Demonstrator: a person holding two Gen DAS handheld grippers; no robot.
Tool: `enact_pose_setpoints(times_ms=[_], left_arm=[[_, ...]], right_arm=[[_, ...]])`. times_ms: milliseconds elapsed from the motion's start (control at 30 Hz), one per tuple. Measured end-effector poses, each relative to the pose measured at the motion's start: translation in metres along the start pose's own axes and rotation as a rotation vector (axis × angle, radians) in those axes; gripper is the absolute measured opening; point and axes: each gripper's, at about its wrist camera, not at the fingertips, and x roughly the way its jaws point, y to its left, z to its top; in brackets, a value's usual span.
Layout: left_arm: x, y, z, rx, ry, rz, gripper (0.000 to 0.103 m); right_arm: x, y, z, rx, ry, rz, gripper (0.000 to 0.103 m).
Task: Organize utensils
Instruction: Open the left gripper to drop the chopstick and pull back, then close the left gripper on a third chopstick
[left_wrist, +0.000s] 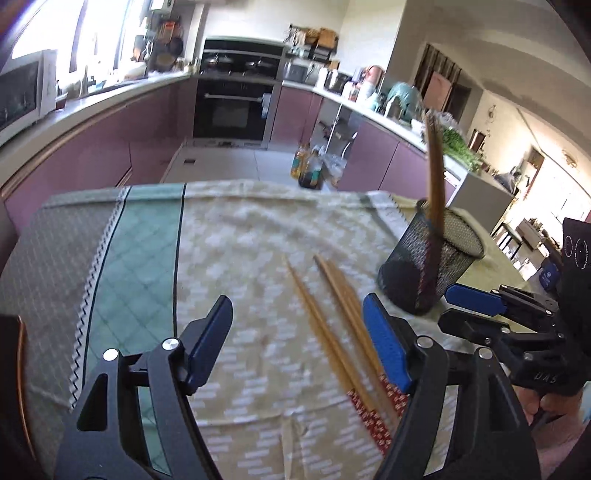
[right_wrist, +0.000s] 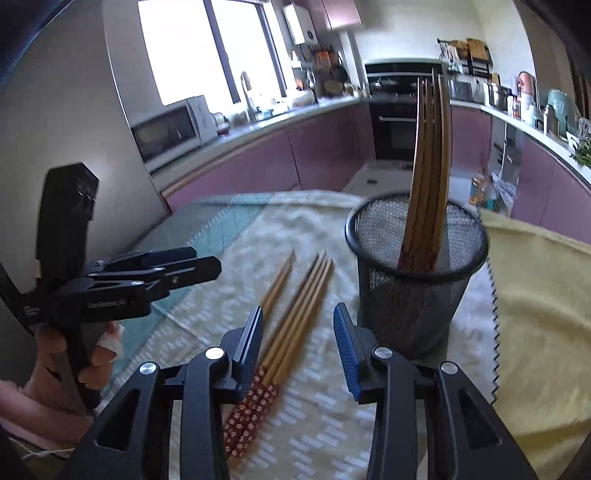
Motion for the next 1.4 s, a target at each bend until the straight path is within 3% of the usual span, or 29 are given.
enact_pose_setpoints(times_ms=[167,433,1133,1400], left_arm=[[0.022,0.004,-0.019,-0.012,0.080,0.021,0.070],[0.035,0.001,-0.026,-0.006,0.119,0.030,0.069],[0.044,-0.015,-0.032,0.077,0.148,0.087,0.065],[0.046,-0.014,-0.028,0.086,0.159,0.067,0.064]], right_arm=[[0.022,-0.003,-0.011,0.033,0.075,-0.017,0.037],[0.037,-0.002,-0.015,0.043,0.128,-0.049,0.032],[0.044,0.002,-0.011,0.030,0.140,-0.064,0.031],[0.043,0.002,-0.012,0.029,0.145,-0.080,0.027]])
